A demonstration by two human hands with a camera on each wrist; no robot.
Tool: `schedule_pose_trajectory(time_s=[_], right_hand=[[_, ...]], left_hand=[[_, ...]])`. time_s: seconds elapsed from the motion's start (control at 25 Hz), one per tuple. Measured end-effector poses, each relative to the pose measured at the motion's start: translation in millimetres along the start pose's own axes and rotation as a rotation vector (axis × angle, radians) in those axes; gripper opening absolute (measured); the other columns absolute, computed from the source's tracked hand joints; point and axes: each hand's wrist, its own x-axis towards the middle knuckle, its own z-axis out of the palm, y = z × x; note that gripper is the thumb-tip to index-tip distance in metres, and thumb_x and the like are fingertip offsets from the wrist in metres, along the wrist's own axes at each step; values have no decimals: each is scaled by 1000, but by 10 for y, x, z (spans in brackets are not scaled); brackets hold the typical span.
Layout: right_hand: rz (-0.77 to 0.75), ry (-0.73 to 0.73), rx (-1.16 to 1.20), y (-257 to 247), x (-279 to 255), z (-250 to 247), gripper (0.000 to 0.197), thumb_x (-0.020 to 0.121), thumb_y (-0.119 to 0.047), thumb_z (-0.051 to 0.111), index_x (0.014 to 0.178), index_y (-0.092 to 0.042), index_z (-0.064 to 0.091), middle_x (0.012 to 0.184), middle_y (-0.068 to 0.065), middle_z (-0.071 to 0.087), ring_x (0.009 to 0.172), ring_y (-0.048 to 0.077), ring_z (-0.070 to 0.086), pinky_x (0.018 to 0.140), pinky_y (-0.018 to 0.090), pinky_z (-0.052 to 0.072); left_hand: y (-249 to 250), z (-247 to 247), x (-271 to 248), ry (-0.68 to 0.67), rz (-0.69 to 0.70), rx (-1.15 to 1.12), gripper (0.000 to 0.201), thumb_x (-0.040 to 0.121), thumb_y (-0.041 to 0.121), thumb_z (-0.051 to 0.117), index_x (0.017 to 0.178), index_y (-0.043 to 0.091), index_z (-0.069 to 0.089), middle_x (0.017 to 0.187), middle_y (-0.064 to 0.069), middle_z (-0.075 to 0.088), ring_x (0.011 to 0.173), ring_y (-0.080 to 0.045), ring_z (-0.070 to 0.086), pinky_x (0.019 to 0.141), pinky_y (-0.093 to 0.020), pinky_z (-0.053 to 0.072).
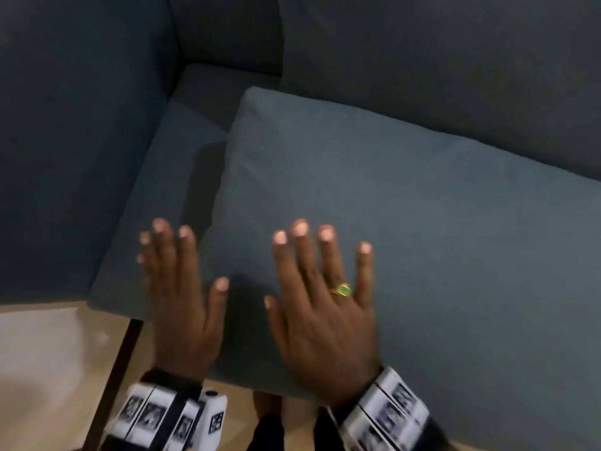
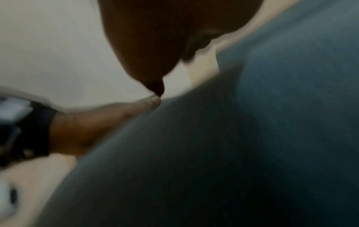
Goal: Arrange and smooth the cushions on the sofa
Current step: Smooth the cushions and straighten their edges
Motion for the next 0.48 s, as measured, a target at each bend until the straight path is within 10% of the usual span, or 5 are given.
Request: schedule_pose_trajectory(time_s=[0.12,0.24,0.4,0.48], right_hand=[[-17,-228,-44,-80,-91,288,84,89,-55,65,159,-25,30,168,-3,20,156,19,14,124,57,9],[67,-14,-22,-97,-235,186,66,102,-45,46,160,-22,26,169,3,11,157,25,5,124,59,5],[105,-125,-88,106,-477,272,88,90,-54,67,161,-23,23,169,-1,4,156,22,15,123,55,20],[115,55,-15,219,-534,51,81,97,-45,60,162,-19,17,168,5,2,157,28,5,123,58,17]], left_hand=[[-145,256,-75,-298,-157,73,84,95,75,4,159,24,-16,165,-2,-24,155,-29,-10,121,-67,9],[-78,34,-5,-43,-70,-138,81,101,58,28,160,17,-9,168,-12,-16,155,-26,-16,126,-43,-6],[150,301,-155,-237,102,179,79,102,63,14,161,14,-4,167,-23,-6,152,-47,1,115,-73,16],[208,316,-107,-112,13,98,82,101,57,24,159,10,-9,163,-30,-8,152,-44,-11,119,-68,0]])
